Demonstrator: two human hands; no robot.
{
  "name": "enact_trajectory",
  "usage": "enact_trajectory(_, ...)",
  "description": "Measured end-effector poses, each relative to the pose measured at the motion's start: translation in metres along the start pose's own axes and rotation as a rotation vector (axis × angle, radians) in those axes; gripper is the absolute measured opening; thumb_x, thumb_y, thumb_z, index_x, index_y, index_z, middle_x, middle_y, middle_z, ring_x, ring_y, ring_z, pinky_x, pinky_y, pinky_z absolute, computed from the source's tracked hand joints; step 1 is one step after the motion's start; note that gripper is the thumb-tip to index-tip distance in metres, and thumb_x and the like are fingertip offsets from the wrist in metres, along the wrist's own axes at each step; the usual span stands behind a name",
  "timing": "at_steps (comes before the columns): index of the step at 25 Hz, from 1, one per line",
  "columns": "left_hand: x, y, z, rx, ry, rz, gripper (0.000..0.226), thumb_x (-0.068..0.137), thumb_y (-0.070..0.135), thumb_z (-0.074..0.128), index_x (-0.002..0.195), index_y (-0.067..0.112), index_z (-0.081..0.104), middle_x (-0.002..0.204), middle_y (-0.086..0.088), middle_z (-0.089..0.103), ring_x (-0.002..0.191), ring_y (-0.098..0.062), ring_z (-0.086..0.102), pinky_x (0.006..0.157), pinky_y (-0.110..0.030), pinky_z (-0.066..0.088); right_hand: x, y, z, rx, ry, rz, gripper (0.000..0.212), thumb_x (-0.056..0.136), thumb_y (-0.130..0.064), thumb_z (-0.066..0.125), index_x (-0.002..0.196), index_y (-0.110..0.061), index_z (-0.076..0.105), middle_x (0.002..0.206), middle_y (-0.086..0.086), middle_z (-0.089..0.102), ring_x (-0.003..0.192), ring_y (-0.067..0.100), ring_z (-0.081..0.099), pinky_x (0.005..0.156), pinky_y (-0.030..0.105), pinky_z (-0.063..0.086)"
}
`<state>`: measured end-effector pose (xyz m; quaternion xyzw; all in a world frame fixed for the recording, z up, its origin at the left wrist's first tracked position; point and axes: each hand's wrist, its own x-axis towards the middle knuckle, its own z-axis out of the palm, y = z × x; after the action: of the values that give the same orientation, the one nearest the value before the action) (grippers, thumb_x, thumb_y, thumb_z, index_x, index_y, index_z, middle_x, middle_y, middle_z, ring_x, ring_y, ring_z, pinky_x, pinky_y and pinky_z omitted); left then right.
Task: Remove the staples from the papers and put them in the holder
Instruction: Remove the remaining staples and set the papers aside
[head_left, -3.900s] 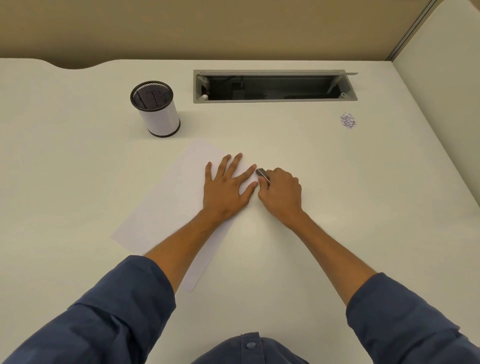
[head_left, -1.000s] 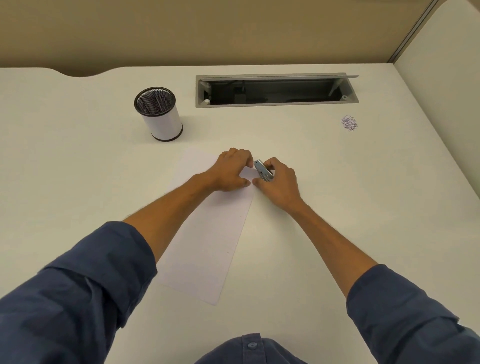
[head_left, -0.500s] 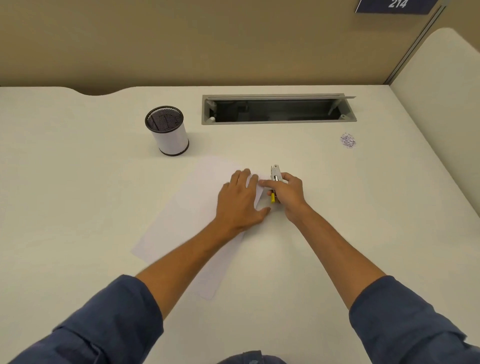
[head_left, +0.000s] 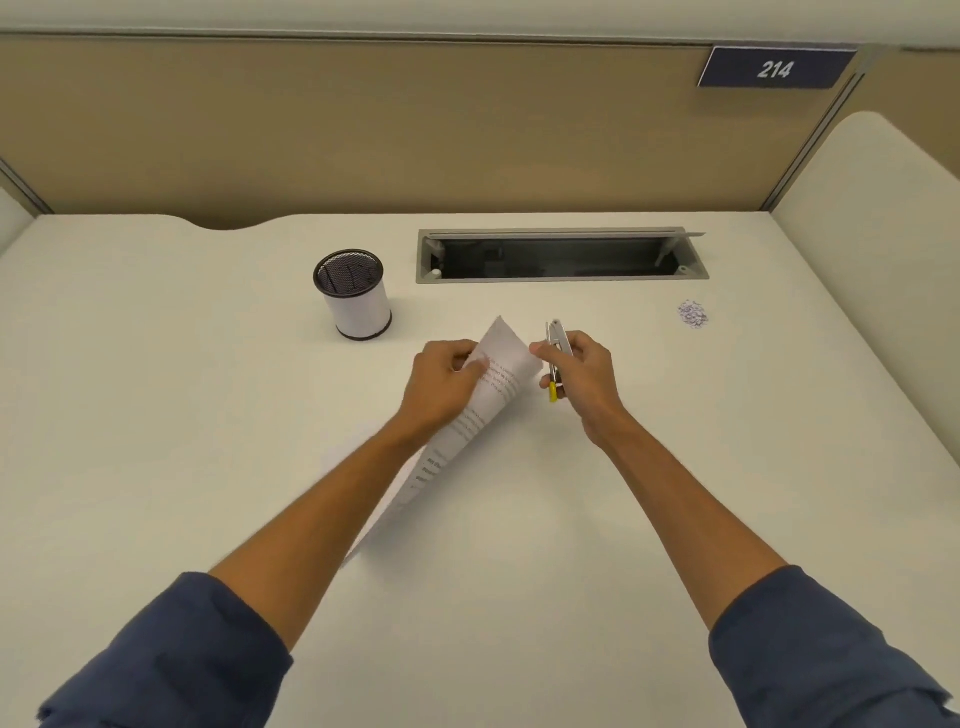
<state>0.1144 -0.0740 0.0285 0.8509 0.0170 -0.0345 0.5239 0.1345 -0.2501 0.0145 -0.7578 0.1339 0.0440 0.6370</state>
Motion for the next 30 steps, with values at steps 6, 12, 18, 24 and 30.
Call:
enact_trajectory(6, 0.009, 0.024, -0.052, -0.318, -0.161, -0.202, 0.013, 0.091, 0.013, 0.064, 0.100, 0.007, 0.072, 0.084, -0.006, 0.076, 0.069, -0.022, 0.073, 0.062, -0.027, 0.059, -0.001, -0.037, -0.008, -0.166, -0.205, -0.176, 0.029, 0.085, -0.034, 0.069, 0.103, -0.013, 0.060, 0.086, -0.004, 0.063, 0.063, 0.012, 0.062, 0.055, 0.016, 0.053)
enact_trajectory(12, 0.038, 0.023, -0.088, -0.357, -0.169, -0.269, 0.014, 0.091, 0.007, 0.063, 0.103, 0.012, 0.067, 0.079, 0.009, 0.075, 0.065, -0.002, 0.070, 0.063, -0.012, 0.054, 0.010, -0.065, -0.043, -0.413, -0.388, -0.056, 0.030, 0.081, -0.036, 0.073, 0.101, -0.015, 0.065, 0.087, 0.002, 0.063, 0.062, 0.014, 0.056, 0.051, 0.017, 0.047)
enact_trajectory(18, 0.062, -0.024, -0.073, -0.189, -0.192, -0.400, 0.043, 0.088, 0.011, 0.068, 0.128, -0.001, 0.057, 0.121, 0.001, 0.060, 0.097, -0.016, 0.065, 0.083, -0.022, 0.054, 0.027, -0.049, -0.059, -0.634, -0.329, 0.041, 0.030, 0.080, -0.030, 0.076, 0.100, -0.010, 0.065, 0.078, -0.002, 0.069, 0.057, 0.011, 0.057, 0.046, 0.016, 0.045)
enact_trajectory(24, 0.060, -0.058, -0.032, -0.021, -0.262, -0.383, 0.020, 0.088, 0.008, 0.068, 0.107, -0.001, 0.069, 0.102, -0.015, 0.072, 0.088, -0.027, 0.069, 0.084, -0.035, 0.057, 0.030, 0.002, -0.031, -0.938, -0.015, -0.100, 0.025, 0.082, -0.043, 0.066, 0.086, -0.019, 0.057, 0.083, -0.001, 0.062, 0.071, 0.020, 0.061, 0.061, 0.026, 0.039)
enact_trajectory(30, 0.057, -0.065, 0.000, 0.426, -0.127, -0.059, 0.032, 0.089, 0.017, 0.060, 0.121, 0.012, 0.063, 0.114, -0.011, 0.066, 0.102, -0.028, 0.062, 0.086, -0.036, 0.049, 0.027, 0.037, 0.014, -0.910, -0.149, -0.296, 0.022, 0.090, -0.037, 0.052, 0.097, -0.019, 0.061, 0.093, -0.003, 0.064, 0.083, 0.024, 0.059, 0.070, 0.032, 0.044)
